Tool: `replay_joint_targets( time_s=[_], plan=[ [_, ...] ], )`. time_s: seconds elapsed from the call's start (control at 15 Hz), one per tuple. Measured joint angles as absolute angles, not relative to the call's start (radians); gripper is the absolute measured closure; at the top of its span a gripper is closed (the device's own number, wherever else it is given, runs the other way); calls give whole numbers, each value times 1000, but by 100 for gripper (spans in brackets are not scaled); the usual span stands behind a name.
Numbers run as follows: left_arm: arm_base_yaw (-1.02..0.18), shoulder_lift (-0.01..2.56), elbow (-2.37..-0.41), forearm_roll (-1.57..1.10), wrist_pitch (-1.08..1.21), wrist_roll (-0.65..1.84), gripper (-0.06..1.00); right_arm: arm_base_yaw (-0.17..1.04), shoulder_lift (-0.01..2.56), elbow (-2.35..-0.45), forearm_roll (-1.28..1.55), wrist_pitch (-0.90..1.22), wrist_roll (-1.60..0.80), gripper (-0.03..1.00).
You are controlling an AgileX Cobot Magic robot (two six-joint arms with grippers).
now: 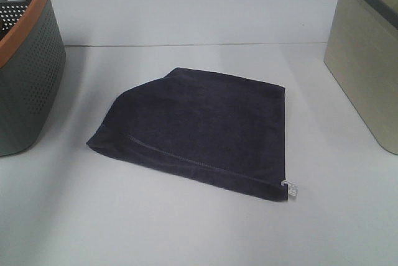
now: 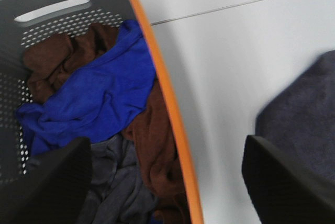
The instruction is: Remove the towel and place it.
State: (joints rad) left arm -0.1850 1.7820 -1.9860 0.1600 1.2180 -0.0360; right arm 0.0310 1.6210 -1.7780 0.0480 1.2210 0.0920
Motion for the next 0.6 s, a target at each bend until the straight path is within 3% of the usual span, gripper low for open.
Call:
replay_joint_targets(
  time_s=[0.27, 0.6],
  plan=[
    [-34, 1590, -1779, 57, 1218, -28, 21, -12, 1404, -1561, 48, 1222, 61, 21],
    [-19, 1231, -1419, 52, 1217, -21, 21, -12, 1045, -1228, 83, 1223, 74, 21]
  ],
)
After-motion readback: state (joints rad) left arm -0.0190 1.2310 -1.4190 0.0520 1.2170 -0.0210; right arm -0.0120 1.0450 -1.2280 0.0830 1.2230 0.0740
